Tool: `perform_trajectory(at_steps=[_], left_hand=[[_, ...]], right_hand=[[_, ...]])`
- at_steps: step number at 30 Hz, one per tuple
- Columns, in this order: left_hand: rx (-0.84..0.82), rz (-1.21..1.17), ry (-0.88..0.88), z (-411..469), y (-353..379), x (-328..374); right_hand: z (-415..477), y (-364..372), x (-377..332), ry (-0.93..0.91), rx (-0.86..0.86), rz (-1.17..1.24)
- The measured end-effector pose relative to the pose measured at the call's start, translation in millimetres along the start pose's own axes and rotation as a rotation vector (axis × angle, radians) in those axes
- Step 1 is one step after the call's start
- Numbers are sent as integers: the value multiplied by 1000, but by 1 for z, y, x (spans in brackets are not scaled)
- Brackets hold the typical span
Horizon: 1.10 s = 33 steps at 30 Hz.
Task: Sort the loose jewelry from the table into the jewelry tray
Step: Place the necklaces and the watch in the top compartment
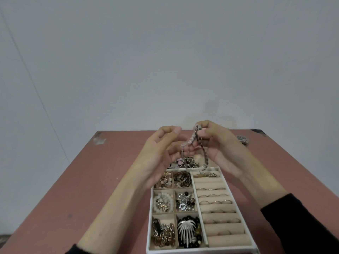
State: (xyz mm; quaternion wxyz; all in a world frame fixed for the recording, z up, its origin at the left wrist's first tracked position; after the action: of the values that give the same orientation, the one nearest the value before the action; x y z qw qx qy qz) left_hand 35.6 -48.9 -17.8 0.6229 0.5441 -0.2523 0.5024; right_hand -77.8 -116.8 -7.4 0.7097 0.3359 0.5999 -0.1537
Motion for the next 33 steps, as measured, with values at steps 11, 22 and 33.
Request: perform_trajectory(at_steps=[11,22,33], left_hand=[[-26,91,56,1,-6,5],[-118,244,151,-4,6,13],[-111,358,101,-4,3,4]], right_hand=[[-6,-23,-19,-102,66,246],[-10,10,5,112,39,-444],[-12,4,-17,-71,108,-34]])
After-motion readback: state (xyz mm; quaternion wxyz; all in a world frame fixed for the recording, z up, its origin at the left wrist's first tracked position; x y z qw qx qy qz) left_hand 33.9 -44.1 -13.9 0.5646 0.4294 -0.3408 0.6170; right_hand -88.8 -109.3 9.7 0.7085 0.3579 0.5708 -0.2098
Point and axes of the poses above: each hand's wrist, its own z-axis towards the middle knuckle, its own y-axis out of the palm, x = y × z, the point moved 5 cm from there along z, towards the middle knuckle, and after that the axes turned 8 degrees about y, right-handed, at the moved point
